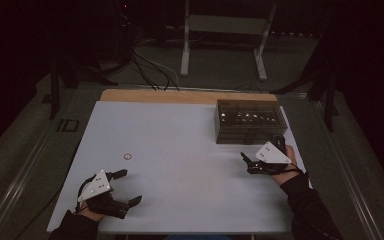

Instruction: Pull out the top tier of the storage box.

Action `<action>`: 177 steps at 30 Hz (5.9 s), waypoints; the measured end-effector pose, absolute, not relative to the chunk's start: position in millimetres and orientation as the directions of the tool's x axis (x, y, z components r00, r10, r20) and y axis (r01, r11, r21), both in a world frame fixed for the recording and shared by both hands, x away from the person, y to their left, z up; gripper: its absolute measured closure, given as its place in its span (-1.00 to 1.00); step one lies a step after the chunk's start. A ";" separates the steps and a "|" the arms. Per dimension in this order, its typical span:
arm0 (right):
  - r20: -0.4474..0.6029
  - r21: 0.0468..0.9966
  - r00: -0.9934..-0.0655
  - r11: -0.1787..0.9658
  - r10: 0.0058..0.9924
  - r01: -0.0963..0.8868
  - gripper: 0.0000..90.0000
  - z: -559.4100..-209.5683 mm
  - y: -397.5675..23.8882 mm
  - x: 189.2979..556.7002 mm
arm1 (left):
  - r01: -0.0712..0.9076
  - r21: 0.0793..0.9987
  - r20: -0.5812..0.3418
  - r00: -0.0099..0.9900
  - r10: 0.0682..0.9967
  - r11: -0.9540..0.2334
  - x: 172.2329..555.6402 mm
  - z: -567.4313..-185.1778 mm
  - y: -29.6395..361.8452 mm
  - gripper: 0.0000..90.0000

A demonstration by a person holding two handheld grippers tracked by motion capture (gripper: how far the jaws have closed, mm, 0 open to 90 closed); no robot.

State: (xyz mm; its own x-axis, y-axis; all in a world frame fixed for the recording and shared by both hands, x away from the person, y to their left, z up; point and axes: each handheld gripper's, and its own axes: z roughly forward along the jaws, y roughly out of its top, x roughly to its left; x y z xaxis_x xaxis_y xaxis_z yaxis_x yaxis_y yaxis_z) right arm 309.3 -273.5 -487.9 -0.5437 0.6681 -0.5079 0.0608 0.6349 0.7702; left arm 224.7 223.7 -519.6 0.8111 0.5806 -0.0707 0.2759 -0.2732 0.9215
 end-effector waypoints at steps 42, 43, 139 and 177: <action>-0.844 0.398 -0.338 0.909 0.417 0.126 -0.32 -518.7 -260.2 330.7 | 0.280 0.920 -0.071 0.808 0.585 -0.275 225.1 -519.9 223.8 -0.98; -0.853 0.384 -0.331 0.914 0.405 0.129 -0.31 -519.1 -259.9 331.8 | 0.280 0.920 -0.072 0.809 0.584 -0.275 225.1 -519.9 223.8 -0.98; -0.950 0.178 -0.238 0.977 0.201 0.114 0.79 -535.5 -262.2 316.2 | 0.285 0.915 -0.069 0.809 0.584 -0.287 225.2 -520.5 224.1 -0.98; -0.585 0.357 -0.733 0.922 0.345 0.149 -0.97 -470.7 -301.9 327.9 | 0.285 0.915 -0.069 0.808 0.585 -0.286 225.5 -520.4 223.7 -0.98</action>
